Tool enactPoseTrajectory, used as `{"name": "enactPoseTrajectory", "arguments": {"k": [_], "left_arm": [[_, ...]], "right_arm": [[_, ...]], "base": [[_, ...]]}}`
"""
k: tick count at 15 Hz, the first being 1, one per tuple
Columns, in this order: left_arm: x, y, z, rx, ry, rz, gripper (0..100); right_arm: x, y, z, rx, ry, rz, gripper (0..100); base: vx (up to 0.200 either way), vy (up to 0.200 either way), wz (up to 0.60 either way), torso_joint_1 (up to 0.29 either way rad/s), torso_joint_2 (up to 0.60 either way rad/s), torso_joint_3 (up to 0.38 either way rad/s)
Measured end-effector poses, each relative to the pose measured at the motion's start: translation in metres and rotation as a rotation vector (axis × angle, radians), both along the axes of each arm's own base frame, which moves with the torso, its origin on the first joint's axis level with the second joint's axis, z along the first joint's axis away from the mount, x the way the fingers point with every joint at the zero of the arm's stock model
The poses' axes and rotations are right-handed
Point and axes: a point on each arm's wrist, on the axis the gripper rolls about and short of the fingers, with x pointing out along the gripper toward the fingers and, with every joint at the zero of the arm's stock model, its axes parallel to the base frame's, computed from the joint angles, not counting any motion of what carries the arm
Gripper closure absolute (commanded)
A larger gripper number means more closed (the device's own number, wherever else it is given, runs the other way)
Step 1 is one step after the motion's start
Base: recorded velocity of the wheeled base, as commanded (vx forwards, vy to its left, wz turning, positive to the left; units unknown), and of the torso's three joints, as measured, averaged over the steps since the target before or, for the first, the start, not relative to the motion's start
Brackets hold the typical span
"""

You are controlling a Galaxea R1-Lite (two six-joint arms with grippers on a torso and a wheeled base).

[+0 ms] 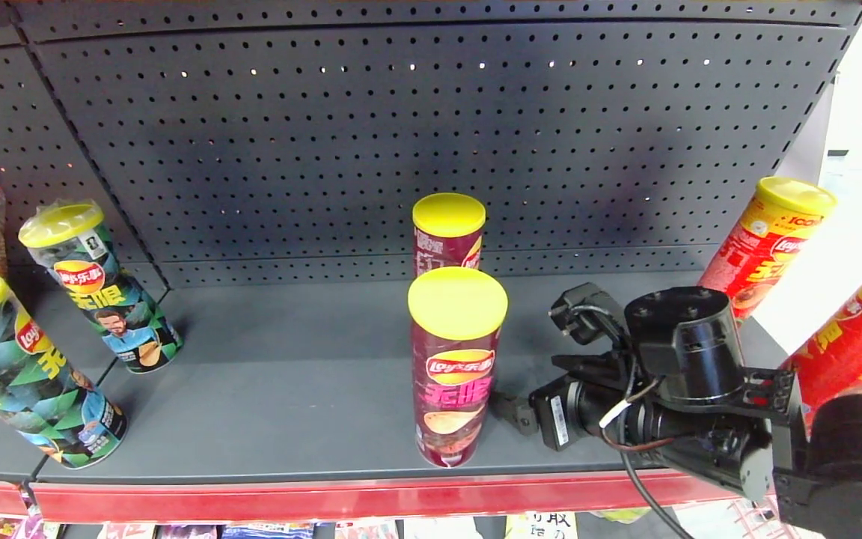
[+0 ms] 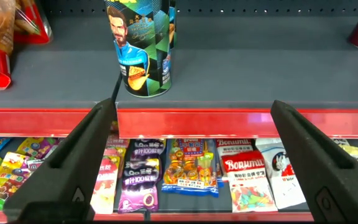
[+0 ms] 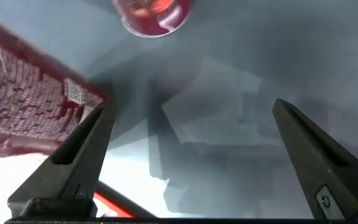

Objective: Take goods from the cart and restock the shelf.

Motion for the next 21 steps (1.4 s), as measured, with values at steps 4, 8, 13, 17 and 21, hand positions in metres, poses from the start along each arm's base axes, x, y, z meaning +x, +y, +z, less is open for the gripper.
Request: {"name": "enactPoseTrajectory", "arguments": {"k": [4, 8, 13, 17, 21], "left_arm": [[0.000, 0.000, 0.000, 0.000, 0.000, 0.000, 0], [0.000, 0.000, 0.000, 0.000, 0.000, 0.001, 0], [0.000, 0.000, 0.000, 0.000, 0.000, -0.001, 0], [0.000, 0.000, 0.000, 0.000, 0.000, 0.001, 0], [0.000, 0.000, 0.000, 0.000, 0.000, 0.000, 0]], "right_arm": [[-0.005, 0.005, -0.003, -0.013, 0.004, 0.014, 0], [-0.007, 0.010, -0.002, -0.012, 0.000, 0.025, 0], [-0.008, 0.011, -0.003, -0.013, 0.000, 0.029, 0], [-0.008, 0.010, -0.003, -0.016, 0.003, 0.029, 0], [-0.016, -0.010, 0.005, 0.001, -0.010, -0.002, 0]], "base": [[0.000, 0.000, 0.00, 0.000, 0.00, 0.000], [0.000, 0.000, 0.00, 0.000, 0.00, 0.000], [0.000, 0.000, 0.00, 0.000, 0.00, 0.000], [0.000, 0.000, 0.00, 0.000, 0.00, 0.000], [0.000, 0.000, 0.00, 0.000, 0.00, 0.000]]}}
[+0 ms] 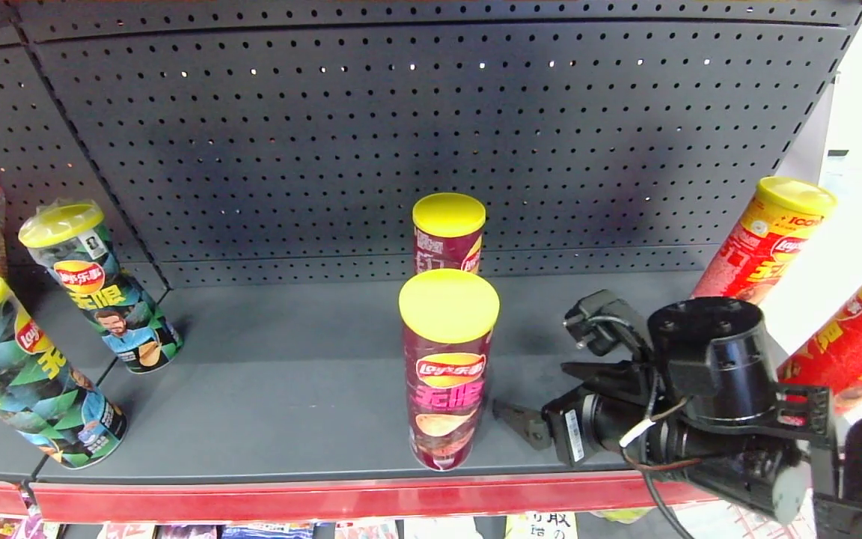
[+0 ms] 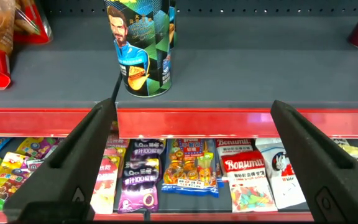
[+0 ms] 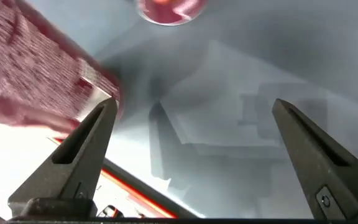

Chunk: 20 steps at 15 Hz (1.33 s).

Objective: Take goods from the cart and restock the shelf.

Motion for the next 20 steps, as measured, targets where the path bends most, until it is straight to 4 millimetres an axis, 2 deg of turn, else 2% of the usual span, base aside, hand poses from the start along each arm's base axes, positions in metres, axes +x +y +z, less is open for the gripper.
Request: {"name": "enactPoseTrajectory", "arguments": {"k": [2, 4, 8, 10, 12, 14, 17, 18, 20], "left_arm": [[0.000, 0.000, 0.000, 0.000, 0.000, 0.000, 0], [0.000, 0.000, 0.000, 0.000, 0.000, 0.000, 0], [0.000, 0.000, 0.000, 0.000, 0.000, 0.000, 0], [0.000, 0.000, 0.000, 0.000, 0.000, 0.000, 0], [0.000, 0.000, 0.000, 0.000, 0.000, 0.000, 0], [0.000, 0.000, 0.000, 0.000, 0.000, -0.001, 0], [0.000, 0.000, 0.000, 0.000, 0.000, 0.000, 0], [0.000, 0.000, 0.000, 0.000, 0.000, 0.000, 0], [0.000, 0.000, 0.000, 0.000, 0.000, 0.000, 0]], "right_arm": [[-0.012, -0.020, 0.008, 0.016, -0.019, -0.024, 0], [-0.033, -0.044, 0.020, 0.048, -0.063, -0.033, 0], [-0.108, -0.114, 0.034, 0.081, -0.143, 0.015, 0], [-0.147, -0.150, 0.026, 0.084, -0.150, 0.005, 0], [-0.182, -0.174, 0.011, 0.083, -0.184, -0.099, 0], [-0.208, -0.183, -0.011, 0.080, -0.232, -0.256, 0], [-0.214, -0.186, -0.039, 0.095, -0.319, -0.451, 0], [-0.214, -0.185, -0.043, 0.104, -0.327, -0.449, 0], [-0.217, -0.179, -0.046, 0.154, -0.333, -0.329, 0]], "base": [[0.000, 0.000, 0.00, 0.000, 0.00, 0.000], [0.000, 0.000, 0.00, 0.000, 0.00, 0.000], [0.000, 0.000, 0.00, 0.000, 0.00, 0.000], [0.000, 0.000, 0.00, 0.000, 0.00, 0.000], [0.000, 0.000, 0.00, 0.000, 0.00, 0.000], [0.000, 0.000, 0.00, 0.000, 0.00, 0.000], [0.000, 0.000, 0.00, 0.000, 0.00, 0.000], [0.000, 0.000, 0.00, 0.000, 0.00, 0.000], [0.000, 0.000, 0.00, 0.000, 0.00, 0.000]]}}
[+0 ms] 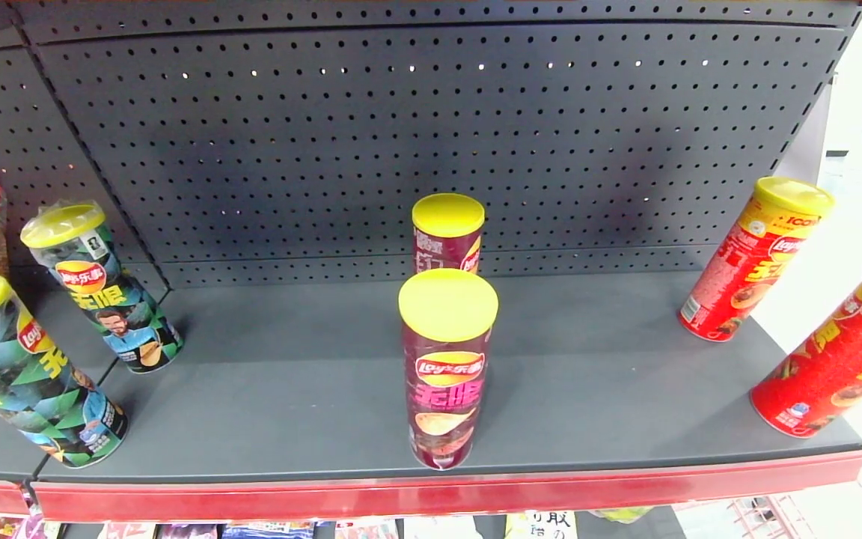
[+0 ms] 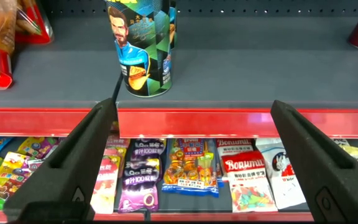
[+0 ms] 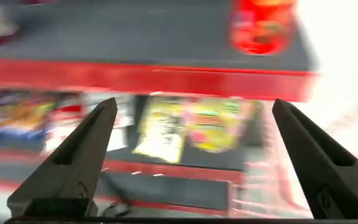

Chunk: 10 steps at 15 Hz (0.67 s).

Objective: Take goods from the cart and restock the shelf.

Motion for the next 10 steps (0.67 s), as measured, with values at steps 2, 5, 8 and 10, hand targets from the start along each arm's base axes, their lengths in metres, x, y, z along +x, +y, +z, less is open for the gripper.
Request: {"name": "enactPoseTrajectory", "arguments": {"k": [2, 5, 8, 10], "left_arm": [[0.000, 0.000, 0.000, 0.000, 0.000, 0.000, 0], [0.000, 0.000, 0.000, 0.000, 0.000, 0.000, 0], [0.000, 0.000, 0.000, 0.000, 0.000, 0.000, 0], [0.000, 0.000, 0.000, 0.000, 0.000, 0.000, 0]], "right_arm": [[-0.002, 0.002, -0.002, -0.002, -0.046, -0.017, 0], [-0.002, -0.001, -0.002, -0.017, -0.155, -0.197, 0], [-0.001, -0.002, -0.010, -0.010, -0.151, -0.208, 0], [-0.001, -0.001, -0.013, -0.024, -0.147, -0.174, 0]], "base": [[0.000, 0.000, 0.00, 0.000, 0.00, 0.000], [0.000, 0.000, 0.00, 0.000, 0.00, 0.000], [0.000, 0.000, 0.00, 0.000, 0.00, 0.000], [0.000, 0.000, 0.00, 0.000, 0.00, 0.000]]}}
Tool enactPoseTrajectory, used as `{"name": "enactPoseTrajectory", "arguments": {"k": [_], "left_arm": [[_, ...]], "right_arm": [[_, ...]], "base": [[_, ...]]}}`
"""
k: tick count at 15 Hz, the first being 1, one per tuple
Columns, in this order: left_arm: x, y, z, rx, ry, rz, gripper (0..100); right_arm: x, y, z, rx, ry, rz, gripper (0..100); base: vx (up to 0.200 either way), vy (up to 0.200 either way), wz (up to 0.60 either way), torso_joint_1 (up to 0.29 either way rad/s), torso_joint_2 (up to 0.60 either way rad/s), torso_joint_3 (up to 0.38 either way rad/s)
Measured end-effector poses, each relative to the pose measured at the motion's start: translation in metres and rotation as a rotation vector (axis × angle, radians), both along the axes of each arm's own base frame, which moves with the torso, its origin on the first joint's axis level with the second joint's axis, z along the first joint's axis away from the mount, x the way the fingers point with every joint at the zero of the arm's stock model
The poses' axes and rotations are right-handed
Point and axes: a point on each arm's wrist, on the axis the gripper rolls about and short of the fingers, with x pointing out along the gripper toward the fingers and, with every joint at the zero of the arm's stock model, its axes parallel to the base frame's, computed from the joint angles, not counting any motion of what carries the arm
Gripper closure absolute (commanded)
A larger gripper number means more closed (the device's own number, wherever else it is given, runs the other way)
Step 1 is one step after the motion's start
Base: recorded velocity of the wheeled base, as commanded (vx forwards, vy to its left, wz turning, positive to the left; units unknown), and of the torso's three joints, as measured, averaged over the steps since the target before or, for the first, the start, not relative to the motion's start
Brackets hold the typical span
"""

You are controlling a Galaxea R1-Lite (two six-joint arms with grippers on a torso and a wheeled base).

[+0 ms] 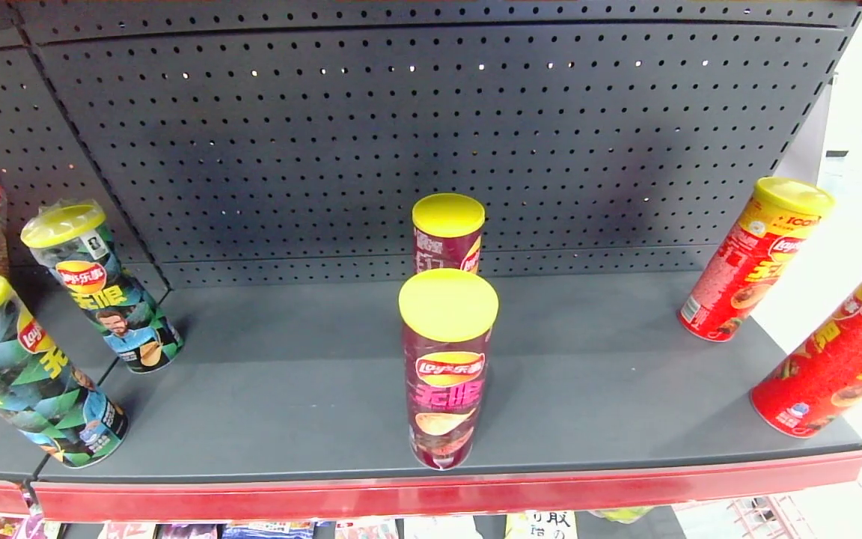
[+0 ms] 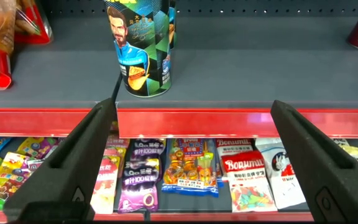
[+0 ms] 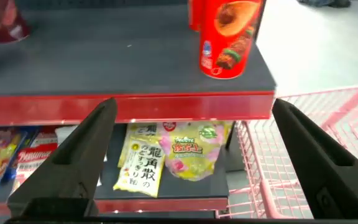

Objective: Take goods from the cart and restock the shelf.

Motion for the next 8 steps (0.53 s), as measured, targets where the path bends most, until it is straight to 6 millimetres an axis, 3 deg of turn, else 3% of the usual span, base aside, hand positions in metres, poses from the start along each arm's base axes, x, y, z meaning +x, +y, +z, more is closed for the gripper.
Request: {"name": "enactPoseTrajectory", "arguments": {"k": [8], "left_arm": [[0.0000, 0.0000, 0.0000, 0.000, 0.000, 0.000, 0]], "right_arm": [[0.0000, 0.0001, -0.0007, 0.007, 0.001, 0.008, 0]], "base": [[0.000, 0.000, 0.00, 0.000, 0.00, 0.000]]}}
